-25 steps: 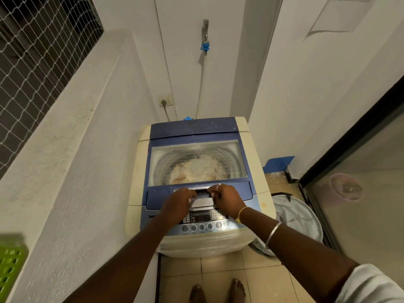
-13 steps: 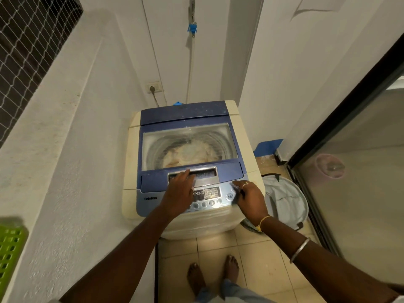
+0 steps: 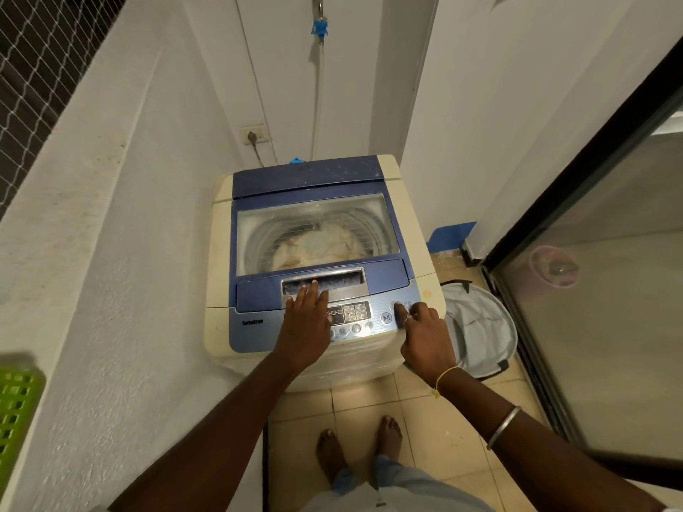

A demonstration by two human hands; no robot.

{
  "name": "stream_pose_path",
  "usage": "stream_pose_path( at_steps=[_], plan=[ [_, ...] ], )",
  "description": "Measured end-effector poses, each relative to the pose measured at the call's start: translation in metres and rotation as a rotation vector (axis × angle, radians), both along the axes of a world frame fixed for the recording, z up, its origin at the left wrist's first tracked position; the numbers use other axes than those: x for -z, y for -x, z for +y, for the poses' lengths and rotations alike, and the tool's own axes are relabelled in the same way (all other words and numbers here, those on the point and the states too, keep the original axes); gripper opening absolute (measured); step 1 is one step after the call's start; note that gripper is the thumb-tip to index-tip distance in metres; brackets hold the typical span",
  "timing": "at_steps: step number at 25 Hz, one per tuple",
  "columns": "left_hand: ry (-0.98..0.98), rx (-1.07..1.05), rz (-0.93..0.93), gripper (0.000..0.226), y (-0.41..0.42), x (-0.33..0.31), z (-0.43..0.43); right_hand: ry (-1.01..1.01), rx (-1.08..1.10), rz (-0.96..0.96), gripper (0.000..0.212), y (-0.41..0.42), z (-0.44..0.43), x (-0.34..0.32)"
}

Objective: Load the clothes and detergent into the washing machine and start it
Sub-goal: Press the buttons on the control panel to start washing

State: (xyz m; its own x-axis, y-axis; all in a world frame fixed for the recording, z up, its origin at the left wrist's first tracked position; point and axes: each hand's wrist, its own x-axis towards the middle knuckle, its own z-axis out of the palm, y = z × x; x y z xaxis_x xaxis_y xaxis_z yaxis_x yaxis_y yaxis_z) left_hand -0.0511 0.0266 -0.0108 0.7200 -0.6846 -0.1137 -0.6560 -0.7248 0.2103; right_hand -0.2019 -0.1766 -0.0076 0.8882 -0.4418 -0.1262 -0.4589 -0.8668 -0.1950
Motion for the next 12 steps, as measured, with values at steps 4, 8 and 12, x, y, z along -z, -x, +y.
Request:
stream_pose_path(
  at_steps=[4,8,12],
  plan=[
    [-0.038,-0.001,-0.031,0.058,0.001,0.003,0.005,0.019,-0.023,0.084,0.070,-0.006,0.005,-0.010],
    [-0.042,-0.032,-0.058,0.055,0.002,0.009,0.011,0.040,-0.041,0.130,0.072,-0.007,0.007,-0.015],
    [-0.028,-0.046,-0.054,0.052,-0.002,0.012,0.014,0.052,-0.060,0.158,0.073,-0.006,0.007,-0.016]
  ],
)
